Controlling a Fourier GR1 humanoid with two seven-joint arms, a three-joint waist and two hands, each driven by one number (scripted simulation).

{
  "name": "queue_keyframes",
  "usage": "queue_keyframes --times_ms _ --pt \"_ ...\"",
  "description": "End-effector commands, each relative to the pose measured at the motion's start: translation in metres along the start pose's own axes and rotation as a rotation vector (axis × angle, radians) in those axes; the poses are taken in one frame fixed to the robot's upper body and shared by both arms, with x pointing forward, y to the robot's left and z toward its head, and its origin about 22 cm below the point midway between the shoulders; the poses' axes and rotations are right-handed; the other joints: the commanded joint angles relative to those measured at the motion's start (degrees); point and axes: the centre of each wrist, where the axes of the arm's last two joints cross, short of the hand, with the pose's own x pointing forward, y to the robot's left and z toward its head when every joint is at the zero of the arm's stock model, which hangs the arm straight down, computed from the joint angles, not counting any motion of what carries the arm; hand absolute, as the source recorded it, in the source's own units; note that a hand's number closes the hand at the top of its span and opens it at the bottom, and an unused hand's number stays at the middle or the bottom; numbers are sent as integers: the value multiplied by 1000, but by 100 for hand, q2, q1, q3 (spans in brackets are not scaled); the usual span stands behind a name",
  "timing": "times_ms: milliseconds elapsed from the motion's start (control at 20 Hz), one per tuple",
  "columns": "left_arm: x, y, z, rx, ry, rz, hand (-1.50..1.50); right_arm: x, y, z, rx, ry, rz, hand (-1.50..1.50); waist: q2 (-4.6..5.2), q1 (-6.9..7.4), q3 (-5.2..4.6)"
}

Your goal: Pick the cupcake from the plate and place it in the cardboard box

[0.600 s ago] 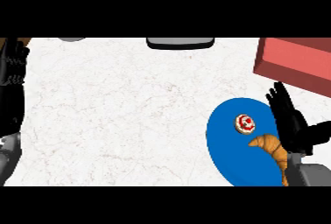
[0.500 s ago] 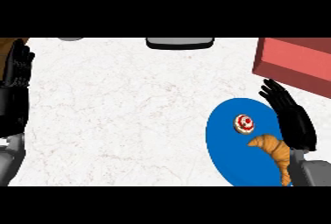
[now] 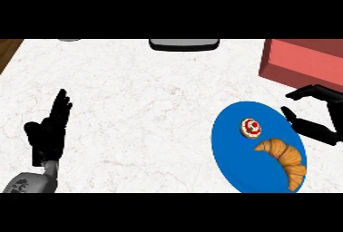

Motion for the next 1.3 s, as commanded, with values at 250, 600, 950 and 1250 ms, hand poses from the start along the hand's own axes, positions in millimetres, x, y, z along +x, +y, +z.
queue_keyframes --times_ms 250,600,950,1250 --pt "-23 7 6 -7 92 50 0 31 -55 22 75 -49 314 -150 -26 10 15" --pt "-23 -25 -3 -11 84 42 0 94 -69 -1 215 117 403 -150 -14 40 10" --pt "-18 2 2 -34 97 34 0 123 -58 -16 384 221 509 -150 -15 154 16" --pt "-24 -12 9 -31 111 48 0 135 -9 -10 454 310 587 -150 -16 120 17"
